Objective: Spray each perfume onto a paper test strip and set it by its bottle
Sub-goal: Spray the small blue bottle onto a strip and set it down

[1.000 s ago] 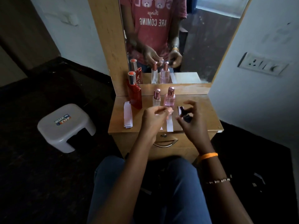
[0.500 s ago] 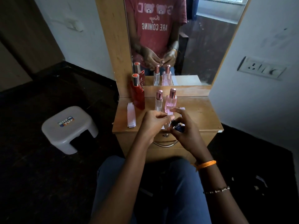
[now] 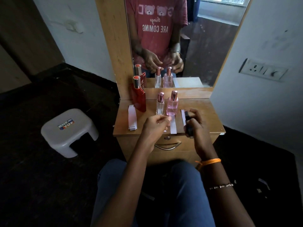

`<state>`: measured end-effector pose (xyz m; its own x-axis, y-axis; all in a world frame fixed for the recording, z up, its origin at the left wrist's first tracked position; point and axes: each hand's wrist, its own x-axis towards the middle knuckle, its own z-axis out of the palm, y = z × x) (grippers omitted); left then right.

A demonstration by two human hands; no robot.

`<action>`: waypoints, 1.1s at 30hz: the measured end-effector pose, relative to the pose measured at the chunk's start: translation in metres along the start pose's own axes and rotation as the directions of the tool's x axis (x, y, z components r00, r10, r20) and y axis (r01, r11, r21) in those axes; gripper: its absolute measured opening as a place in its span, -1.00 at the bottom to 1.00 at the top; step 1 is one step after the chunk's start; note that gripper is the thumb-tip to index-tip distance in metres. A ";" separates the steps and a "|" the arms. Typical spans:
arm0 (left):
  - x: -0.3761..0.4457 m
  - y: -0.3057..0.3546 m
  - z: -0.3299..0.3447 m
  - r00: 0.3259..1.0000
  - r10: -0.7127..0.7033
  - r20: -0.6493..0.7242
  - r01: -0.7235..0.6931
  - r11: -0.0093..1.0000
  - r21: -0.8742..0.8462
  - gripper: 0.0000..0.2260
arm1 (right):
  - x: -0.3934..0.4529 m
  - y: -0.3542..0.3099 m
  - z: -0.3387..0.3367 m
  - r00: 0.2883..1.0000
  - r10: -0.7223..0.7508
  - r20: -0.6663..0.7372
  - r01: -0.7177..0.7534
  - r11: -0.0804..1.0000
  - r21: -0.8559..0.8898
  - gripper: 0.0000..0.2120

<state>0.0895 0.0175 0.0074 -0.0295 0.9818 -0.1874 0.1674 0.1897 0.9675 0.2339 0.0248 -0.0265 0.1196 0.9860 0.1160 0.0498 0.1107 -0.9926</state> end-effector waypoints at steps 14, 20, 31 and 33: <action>0.000 -0.010 0.004 1.000 -0.002 -0.003 0.002 1.000 0.013 -0.81 | 0.072 0.003 -0.012 0.987 -0.160 0.017 0.160 0.967 -0.197 -0.42; 0.001 -0.011 0.001 1.000 0.001 0.004 -0.001 1.000 -0.007 -0.81 | 0.076 0.013 -0.009 0.991 -0.133 0.032 0.136 0.972 -0.191 -0.43; 0.000 -0.012 -0.002 1.000 -0.004 0.022 0.004 1.000 -0.003 -0.86 | 0.072 0.019 -0.013 0.991 -0.134 -0.021 0.129 0.979 -0.161 -0.42; -0.002 -0.012 -0.005 1.000 0.006 0.015 -0.006 1.000 0.000 -0.86 | 0.066 0.018 -0.012 0.985 -0.168 -0.048 0.158 0.974 -0.161 -0.44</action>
<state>0.0821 0.0137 -0.0031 -0.0140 0.9828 -0.1841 0.1671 0.1838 0.9687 0.2548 0.0899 -0.0359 0.1572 0.9463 0.2826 0.2271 0.2438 -0.9428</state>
